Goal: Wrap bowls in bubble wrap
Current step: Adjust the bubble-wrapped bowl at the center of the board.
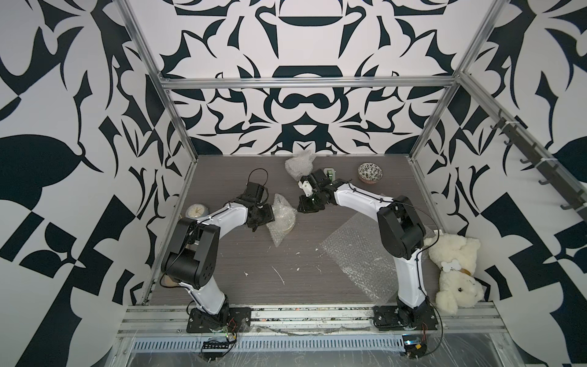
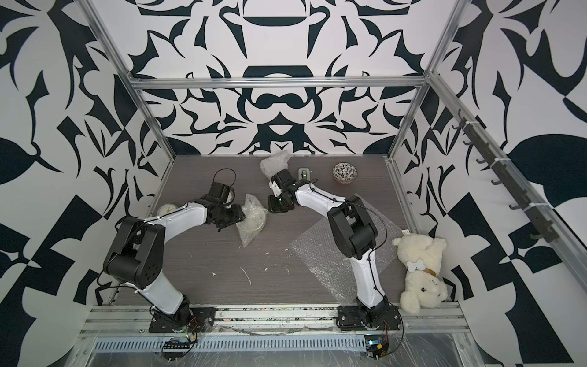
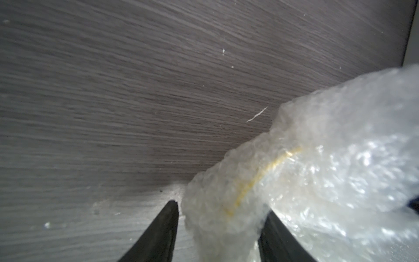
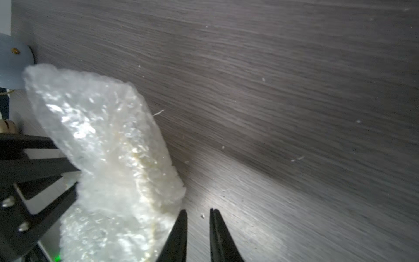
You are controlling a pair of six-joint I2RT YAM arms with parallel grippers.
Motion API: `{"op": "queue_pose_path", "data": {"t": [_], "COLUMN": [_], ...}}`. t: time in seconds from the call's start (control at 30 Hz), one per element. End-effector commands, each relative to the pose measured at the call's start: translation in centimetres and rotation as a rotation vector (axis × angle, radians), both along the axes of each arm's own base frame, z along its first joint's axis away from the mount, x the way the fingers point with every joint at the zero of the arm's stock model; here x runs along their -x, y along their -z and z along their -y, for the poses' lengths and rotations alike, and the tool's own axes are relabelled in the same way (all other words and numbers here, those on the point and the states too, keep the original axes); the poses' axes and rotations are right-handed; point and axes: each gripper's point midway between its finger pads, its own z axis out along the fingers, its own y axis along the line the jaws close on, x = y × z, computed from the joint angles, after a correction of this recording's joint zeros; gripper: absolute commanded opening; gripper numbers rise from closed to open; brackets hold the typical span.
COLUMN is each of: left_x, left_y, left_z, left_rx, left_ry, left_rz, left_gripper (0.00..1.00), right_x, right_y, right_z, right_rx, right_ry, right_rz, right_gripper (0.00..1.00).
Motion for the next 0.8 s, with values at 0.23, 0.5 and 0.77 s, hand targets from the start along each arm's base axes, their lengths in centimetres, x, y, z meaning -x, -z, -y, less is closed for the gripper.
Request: {"op": "queue_pose_path", "data": {"t": [0.23,0.5,0.77], "left_x": [-0.6,-0.9,-0.6], "left_y": [-1.0,-0.9,-0.6], "left_z": [-0.5,-0.4,-0.1], "left_rx": [-0.035,-0.038,-0.024], "left_ry": [0.013,0.016,0.008], "left_rz": [0.007,0.007,-0.003], "left_gripper": [0.58,0.58,0.58], "right_x": [0.9,3.7,1.6], "right_y": [-8.8,-8.9,-0.6], "right_z": [-0.5,-6.4,-7.6], "right_rx": [-0.104,-0.138,-0.076], "right_ry": [-0.082,-0.247,-0.208], "right_rz": [0.127,0.117,0.038], "right_gripper": [0.27,0.24,0.19]}}
